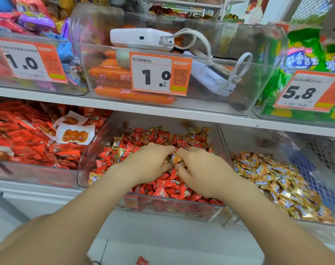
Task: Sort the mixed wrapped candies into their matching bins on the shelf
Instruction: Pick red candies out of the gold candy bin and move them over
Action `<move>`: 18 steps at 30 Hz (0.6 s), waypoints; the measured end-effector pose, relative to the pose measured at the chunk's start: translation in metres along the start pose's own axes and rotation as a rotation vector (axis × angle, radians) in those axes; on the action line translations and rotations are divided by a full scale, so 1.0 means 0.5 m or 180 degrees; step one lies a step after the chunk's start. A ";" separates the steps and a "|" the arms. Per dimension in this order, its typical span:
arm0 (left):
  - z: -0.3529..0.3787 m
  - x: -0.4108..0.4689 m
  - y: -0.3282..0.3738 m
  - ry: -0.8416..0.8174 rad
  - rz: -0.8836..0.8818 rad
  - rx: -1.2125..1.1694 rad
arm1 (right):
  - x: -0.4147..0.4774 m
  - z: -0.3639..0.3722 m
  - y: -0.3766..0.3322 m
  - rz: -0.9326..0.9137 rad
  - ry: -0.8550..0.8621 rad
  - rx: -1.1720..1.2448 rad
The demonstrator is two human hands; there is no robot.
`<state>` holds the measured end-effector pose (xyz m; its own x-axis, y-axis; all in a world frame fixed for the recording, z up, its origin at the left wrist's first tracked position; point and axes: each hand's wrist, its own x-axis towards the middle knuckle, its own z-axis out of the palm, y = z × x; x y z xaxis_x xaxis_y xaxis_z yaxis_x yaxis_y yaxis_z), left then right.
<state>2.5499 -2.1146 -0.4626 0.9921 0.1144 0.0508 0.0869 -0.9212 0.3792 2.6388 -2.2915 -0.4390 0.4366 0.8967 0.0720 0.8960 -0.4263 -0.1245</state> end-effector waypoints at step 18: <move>-0.059 -0.056 -0.021 0.0361 -0.0584 -0.0834 | 0.005 -0.047 0.023 0.0553 0.0507 0.1811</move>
<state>2.5186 -2.0973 -0.4408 0.9445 0.3237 0.0565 0.2224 -0.7562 0.6154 2.6520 -2.2969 -0.4171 0.6186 0.7723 0.1448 0.6460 -0.3950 -0.6531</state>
